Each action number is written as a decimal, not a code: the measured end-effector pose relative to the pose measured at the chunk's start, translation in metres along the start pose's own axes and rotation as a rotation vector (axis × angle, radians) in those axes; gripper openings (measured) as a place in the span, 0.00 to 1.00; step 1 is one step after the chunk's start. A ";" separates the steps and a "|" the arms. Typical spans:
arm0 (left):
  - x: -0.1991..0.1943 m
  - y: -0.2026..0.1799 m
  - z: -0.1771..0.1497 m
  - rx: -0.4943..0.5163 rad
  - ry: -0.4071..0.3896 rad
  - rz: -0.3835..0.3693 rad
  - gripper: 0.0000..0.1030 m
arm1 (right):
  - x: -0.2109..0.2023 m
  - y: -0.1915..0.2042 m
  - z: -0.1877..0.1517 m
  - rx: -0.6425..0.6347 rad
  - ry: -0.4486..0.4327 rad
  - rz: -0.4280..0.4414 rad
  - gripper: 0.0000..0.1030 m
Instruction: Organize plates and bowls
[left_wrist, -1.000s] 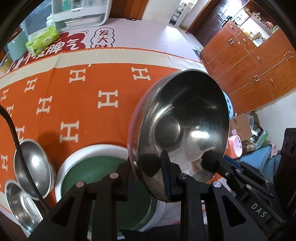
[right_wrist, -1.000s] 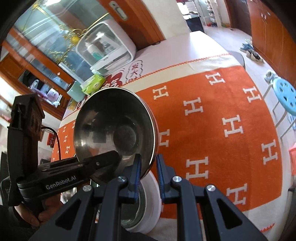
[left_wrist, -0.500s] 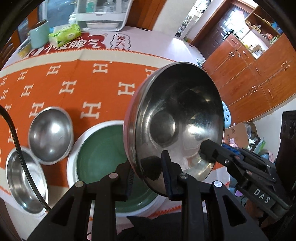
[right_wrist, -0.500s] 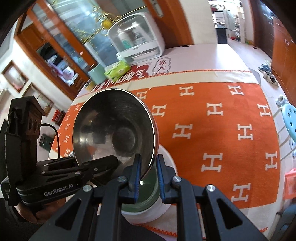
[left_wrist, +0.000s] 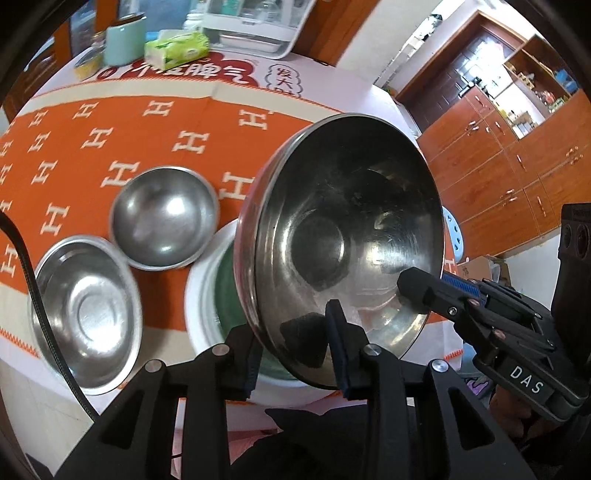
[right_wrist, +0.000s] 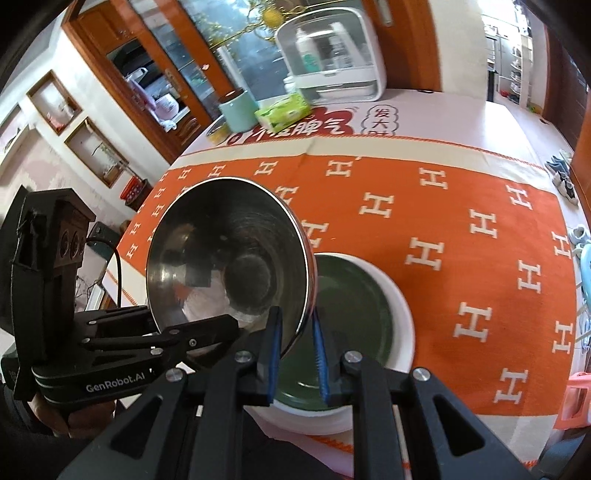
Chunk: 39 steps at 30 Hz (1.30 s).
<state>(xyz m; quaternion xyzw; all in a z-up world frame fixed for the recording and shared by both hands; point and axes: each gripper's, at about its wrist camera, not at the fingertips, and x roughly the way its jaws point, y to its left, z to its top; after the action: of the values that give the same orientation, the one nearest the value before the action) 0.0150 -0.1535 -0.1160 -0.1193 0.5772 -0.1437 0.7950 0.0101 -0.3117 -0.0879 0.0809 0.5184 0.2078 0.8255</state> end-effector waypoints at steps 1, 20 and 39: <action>-0.002 0.005 -0.001 -0.005 -0.001 0.002 0.29 | 0.003 0.005 0.000 -0.002 0.005 0.003 0.16; -0.052 0.119 -0.017 -0.069 0.043 0.058 0.30 | 0.054 0.112 -0.001 -0.027 0.070 0.048 0.17; -0.054 0.177 -0.020 0.068 0.173 0.076 0.35 | 0.094 0.164 -0.025 0.122 0.079 0.003 0.18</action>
<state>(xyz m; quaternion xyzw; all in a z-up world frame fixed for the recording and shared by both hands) -0.0037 0.0301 -0.1373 -0.0575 0.6425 -0.1428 0.7507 -0.0190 -0.1259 -0.1197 0.1234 0.5623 0.1802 0.7976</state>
